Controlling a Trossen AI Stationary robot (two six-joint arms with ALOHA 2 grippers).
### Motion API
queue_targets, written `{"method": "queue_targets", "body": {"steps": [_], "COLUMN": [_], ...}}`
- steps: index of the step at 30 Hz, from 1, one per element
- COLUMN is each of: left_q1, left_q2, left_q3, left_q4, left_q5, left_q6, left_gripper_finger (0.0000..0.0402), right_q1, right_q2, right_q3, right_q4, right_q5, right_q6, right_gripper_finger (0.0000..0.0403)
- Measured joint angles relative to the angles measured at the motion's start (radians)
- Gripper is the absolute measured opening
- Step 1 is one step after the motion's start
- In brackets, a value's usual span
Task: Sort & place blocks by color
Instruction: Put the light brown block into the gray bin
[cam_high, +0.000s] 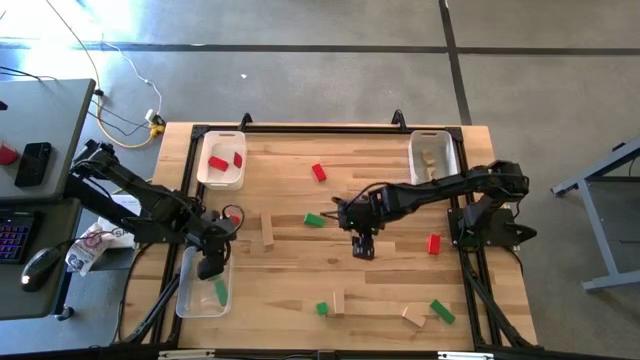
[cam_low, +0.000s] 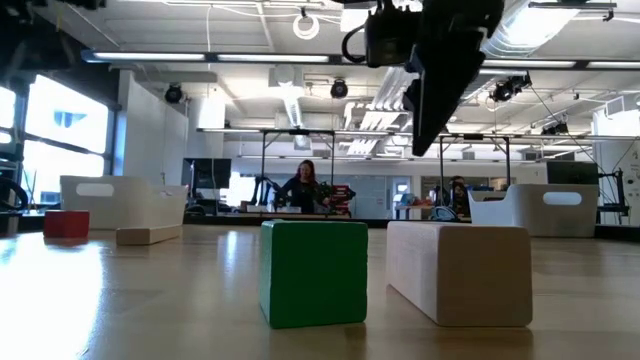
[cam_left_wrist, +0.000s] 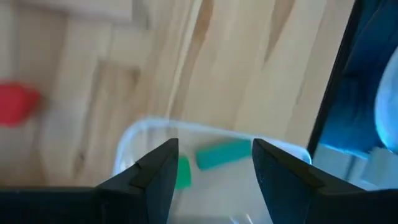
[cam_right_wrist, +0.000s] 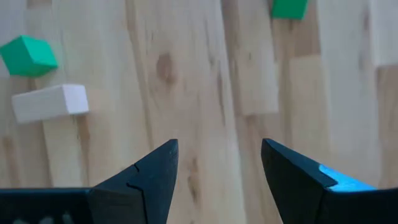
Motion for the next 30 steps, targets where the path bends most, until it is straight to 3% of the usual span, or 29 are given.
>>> {"method": "queue_targets", "body": {"steps": [6,11,22,30], "left_q1": [0.054,0.113,0.255,0.354], "left_q2": [0.000,0.000,0.002,0.002], "left_q3": [0.047,0.050,0.050,0.051], "left_q4": [0.005,0.006,0.097,0.151], "left_q5": [-0.116,-0.205,-0.224,-0.172], "left_q6": [0.129,0.240,0.415,0.544], "left_gripper_finger": [0.0193,0.0193,0.0193,0.0193], "right_q1": [0.070,0.130,0.229,0.243], "right_q2": [0.000,0.000,0.000,-0.006], "right_q3": [0.000,0.000,-0.005,-0.177], "right_q4": [-0.059,-0.197,-0.430,-0.467], "right_q5": [0.029,0.157,0.310,0.199], "right_q6": [0.095,0.199,0.370,0.475], "right_gripper_finger": [0.0217,0.0217,0.0217,0.0217]}}
